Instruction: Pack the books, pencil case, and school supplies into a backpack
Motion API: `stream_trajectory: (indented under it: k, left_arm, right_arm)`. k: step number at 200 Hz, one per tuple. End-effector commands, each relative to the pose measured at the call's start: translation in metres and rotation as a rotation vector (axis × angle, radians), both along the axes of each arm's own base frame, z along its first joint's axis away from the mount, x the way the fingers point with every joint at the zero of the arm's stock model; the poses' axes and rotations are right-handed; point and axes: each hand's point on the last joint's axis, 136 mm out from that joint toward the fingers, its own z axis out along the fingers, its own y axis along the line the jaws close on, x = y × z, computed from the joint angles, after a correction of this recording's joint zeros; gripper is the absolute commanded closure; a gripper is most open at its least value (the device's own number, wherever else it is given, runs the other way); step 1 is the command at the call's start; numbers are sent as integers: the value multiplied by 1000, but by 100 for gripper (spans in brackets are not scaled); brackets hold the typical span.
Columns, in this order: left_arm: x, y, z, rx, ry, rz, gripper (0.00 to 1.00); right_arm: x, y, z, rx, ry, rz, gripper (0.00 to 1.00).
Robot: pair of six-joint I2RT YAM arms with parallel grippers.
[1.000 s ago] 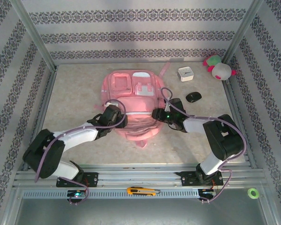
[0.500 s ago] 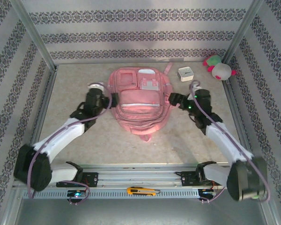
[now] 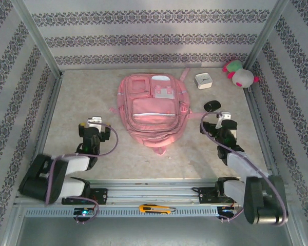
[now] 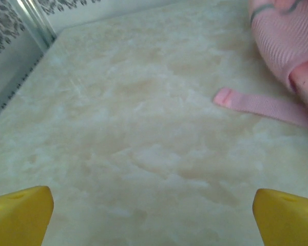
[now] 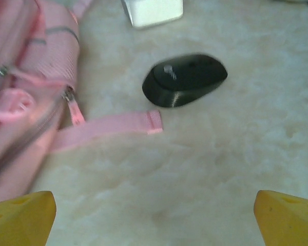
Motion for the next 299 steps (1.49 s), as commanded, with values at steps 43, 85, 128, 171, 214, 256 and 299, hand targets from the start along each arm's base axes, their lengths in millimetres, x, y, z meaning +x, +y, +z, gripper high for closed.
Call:
stream_trajectory:
  k: [43,85,128,171,214,256,299]
  left_arm:
    - [59,30,16,-159,-90,55,1]
    - [55,33,16,-184,-110,53,1]
    - [57,30,15,-183,-93,37,1]
    - [58,29,15,-183,-93,30,1]
    - [58,27,15,-183,-89,23,1]
    - [58,27,15,-184,-90,21,1]
    - [56,29,16,-184,-101,30,1]
  right_arm:
    - [62,31,37,-149,-250,176,2]
    - [59,-7,19,-75,-241,12,2]
    - [70,-8,21,-98,-244,-16,2]
    - [70,-7,22,-110,-244,-17,2]
    - [71,-4,21,-115,-241,-2,2]
    - [71,-4,21,-97,-237,11,2]
    - [71,-4,21,-98,-237,10,2]
